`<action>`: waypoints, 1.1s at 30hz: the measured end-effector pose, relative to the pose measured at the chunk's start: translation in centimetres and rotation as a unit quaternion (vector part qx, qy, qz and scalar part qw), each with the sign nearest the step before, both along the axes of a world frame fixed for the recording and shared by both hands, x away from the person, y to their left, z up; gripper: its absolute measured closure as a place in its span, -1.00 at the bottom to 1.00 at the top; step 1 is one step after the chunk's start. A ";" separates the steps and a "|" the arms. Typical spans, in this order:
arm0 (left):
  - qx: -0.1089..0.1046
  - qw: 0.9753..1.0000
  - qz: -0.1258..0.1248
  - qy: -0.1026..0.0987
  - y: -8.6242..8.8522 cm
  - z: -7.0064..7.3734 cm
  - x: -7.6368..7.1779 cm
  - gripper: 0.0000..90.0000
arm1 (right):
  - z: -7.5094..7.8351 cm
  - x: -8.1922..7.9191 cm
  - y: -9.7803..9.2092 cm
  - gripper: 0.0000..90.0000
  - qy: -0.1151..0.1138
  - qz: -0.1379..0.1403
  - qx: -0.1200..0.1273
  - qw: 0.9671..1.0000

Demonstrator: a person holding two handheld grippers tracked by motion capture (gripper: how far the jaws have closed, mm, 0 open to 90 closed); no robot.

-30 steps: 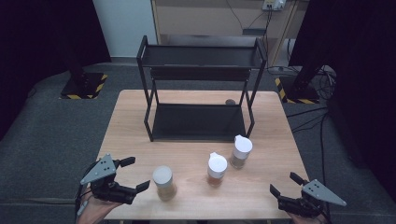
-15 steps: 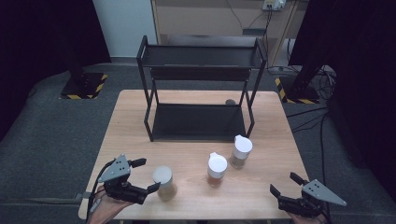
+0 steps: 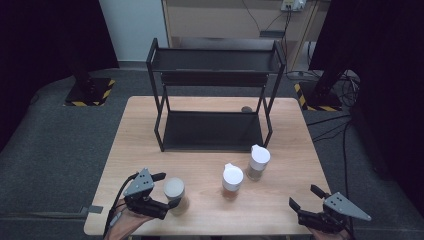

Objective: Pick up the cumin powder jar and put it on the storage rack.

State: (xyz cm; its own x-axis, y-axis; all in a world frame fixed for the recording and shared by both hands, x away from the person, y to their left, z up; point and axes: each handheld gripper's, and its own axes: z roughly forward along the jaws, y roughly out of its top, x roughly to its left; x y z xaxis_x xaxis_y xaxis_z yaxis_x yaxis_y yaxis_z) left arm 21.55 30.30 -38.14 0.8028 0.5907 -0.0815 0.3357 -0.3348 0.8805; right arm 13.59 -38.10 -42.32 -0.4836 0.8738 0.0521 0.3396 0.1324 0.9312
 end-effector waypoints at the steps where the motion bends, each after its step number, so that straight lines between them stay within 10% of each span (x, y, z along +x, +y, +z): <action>1: 0.000 1.000 0.001 0.001 -0.1 -0.1 0.1 -0.90 | 0.0 0.0 0.0 -0.79 0.000 0.000 0.000 1.000; 15: -0.003 1.000 -0.012 -0.003 -0.5 -2.1 1.0 -0.71 | 0.0 0.0 0.0 -0.79 0.001 0.000 0.000 1.000; 21: -0.005 0.999 -0.017 -0.030 -0.3 -2.7 0.6 -0.29 | 0.0 0.0 0.0 -0.79 0.000 0.000 0.000 1.000; 33: -0.004 0.999 -0.020 -0.048 -0.5 -3.0 0.1 -0.27 | 0.0 0.0 0.0 -0.79 0.000 0.000 0.001 1.000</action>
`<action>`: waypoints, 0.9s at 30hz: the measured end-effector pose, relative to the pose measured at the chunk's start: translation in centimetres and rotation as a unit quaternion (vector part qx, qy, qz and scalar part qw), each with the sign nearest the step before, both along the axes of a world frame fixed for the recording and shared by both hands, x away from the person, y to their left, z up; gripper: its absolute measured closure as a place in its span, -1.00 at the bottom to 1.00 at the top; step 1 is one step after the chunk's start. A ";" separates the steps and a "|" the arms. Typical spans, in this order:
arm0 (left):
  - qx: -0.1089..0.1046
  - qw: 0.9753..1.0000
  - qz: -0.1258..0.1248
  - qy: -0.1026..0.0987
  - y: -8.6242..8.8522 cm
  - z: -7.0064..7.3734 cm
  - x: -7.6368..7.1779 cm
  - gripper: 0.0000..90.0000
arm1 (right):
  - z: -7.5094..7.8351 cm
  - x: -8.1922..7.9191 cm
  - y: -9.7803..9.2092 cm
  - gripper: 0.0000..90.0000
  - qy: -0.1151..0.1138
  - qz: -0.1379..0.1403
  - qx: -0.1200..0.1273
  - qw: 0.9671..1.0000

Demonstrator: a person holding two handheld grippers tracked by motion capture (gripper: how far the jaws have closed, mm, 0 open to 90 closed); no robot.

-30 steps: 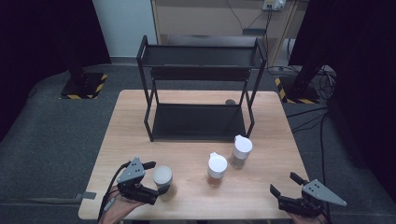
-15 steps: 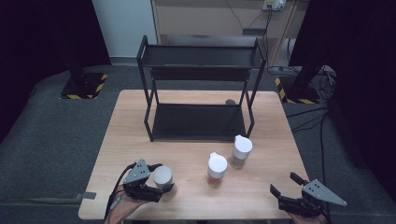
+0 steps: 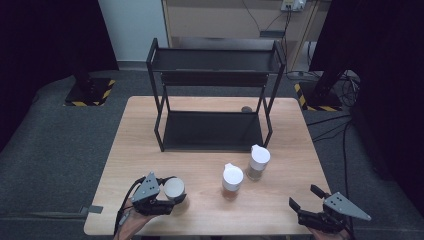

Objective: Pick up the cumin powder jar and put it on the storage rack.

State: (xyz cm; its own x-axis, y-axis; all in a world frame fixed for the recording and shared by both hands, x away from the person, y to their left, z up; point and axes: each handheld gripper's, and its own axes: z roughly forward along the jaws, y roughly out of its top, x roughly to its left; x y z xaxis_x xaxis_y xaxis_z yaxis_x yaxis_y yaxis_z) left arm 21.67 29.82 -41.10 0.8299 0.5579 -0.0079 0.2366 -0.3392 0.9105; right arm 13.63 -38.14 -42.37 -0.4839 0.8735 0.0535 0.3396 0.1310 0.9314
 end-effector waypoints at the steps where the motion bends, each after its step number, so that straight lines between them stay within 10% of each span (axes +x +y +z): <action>1: 0.000 1.000 0.000 0.000 0.0 0.0 0.0 -0.27 | 0.0 0.0 0.0 -0.79 0.000 0.000 0.000 1.000; 27: -0.012 0.999 -0.032 -0.012 -1.1 6.1 2.3 -0.27 | 0.0 0.1 -0.1 -0.81 0.002 0.002 0.004 1.000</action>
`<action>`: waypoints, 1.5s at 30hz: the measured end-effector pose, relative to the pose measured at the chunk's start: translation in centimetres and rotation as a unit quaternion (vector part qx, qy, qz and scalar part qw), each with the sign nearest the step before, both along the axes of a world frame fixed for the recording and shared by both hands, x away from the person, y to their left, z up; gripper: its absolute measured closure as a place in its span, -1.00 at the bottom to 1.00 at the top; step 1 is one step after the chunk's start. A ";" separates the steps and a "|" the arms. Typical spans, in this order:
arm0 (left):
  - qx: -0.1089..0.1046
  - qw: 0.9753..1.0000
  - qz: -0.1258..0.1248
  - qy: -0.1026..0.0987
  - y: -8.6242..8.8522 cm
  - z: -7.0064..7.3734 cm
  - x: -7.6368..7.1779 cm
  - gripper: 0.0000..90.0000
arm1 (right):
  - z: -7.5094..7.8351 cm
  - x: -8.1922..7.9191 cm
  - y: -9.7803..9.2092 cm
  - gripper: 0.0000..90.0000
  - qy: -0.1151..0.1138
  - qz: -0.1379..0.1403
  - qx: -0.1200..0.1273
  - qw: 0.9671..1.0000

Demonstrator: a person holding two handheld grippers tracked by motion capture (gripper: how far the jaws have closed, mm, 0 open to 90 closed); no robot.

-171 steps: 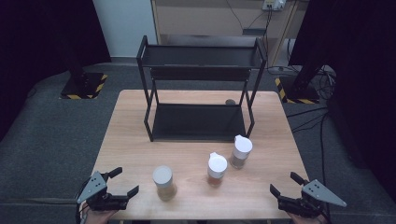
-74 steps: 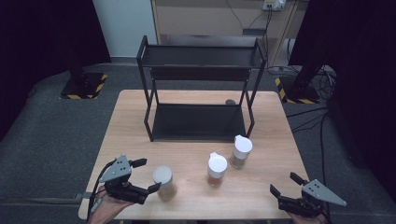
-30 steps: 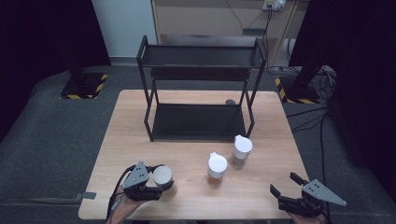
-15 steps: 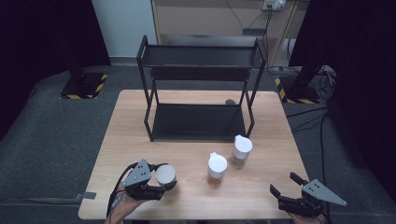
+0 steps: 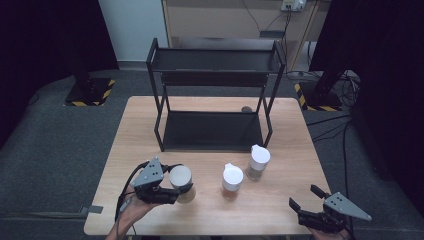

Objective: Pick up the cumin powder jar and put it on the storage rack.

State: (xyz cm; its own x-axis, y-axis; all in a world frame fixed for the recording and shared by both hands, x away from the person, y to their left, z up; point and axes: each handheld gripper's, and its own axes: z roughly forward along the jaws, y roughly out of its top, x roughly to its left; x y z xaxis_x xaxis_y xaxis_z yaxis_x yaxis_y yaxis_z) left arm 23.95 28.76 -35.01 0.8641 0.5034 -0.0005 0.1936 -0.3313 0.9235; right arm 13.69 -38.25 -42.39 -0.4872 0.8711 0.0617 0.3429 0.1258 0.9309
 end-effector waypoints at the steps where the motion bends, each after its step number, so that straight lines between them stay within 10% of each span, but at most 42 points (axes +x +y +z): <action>1: 0.001 1.000 0.002 0.000 0.0 0.3 0.2 -0.27 | 0.0 0.0 0.0 -0.82 0.000 0.000 0.000 1.000; 30: -0.007 0.998 0.061 0.014 -1.2 4.3 5.4 -0.27 | 0.0 -0.1 -0.1 -0.89 -0.001 0.000 0.004 1.000; 45: -0.003 0.990 0.142 0.020 -1.9 4.7 9.0 -0.27 | -0.1 0.0 -0.2 -0.89 0.000 0.002 0.005 1.000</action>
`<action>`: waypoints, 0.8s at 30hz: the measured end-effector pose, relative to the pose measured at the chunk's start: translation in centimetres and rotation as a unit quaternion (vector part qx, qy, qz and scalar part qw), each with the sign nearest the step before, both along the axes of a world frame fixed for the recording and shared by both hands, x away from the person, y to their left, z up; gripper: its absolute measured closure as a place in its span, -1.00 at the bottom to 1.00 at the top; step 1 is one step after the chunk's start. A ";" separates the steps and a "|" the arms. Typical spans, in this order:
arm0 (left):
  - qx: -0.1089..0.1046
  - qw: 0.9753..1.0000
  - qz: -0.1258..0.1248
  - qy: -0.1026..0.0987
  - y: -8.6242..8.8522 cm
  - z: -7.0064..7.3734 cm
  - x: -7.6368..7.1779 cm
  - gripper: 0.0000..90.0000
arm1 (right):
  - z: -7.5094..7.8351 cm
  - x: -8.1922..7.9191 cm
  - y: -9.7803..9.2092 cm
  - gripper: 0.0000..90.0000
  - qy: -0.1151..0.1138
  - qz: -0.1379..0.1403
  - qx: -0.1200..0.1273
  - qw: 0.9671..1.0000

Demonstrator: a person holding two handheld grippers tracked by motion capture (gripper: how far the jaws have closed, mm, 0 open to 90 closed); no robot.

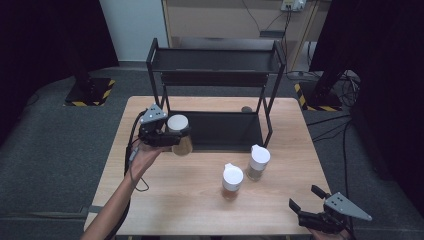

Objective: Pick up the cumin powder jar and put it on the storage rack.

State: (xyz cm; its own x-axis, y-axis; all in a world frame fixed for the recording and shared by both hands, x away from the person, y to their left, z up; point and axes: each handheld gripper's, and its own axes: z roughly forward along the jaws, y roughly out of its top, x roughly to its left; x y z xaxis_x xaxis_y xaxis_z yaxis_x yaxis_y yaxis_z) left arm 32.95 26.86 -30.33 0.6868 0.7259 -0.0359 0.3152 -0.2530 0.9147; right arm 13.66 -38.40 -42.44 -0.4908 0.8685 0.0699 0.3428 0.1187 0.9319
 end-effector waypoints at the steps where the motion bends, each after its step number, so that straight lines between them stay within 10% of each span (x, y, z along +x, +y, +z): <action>1: 0.003 1.000 0.006 -0.001 -0.1 0.0 0.2 -0.27 | 0.0 0.0 0.0 -0.89 0.000 0.000 0.000 1.000; 24: 0.015 0.992 0.124 0.008 -3.2 -3.0 4.5 -0.27 | -0.1 0.1 -0.2 -0.89 0.002 0.004 0.005 1.000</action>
State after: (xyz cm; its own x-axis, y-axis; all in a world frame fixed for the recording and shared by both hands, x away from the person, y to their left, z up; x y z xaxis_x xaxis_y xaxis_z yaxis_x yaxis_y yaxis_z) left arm 37.43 23.64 -33.29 0.4863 0.8735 -0.0221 0.3864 -0.1922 0.9021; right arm 13.74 -38.62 -42.50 -0.4972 0.8639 0.0808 0.3463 0.1122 0.9314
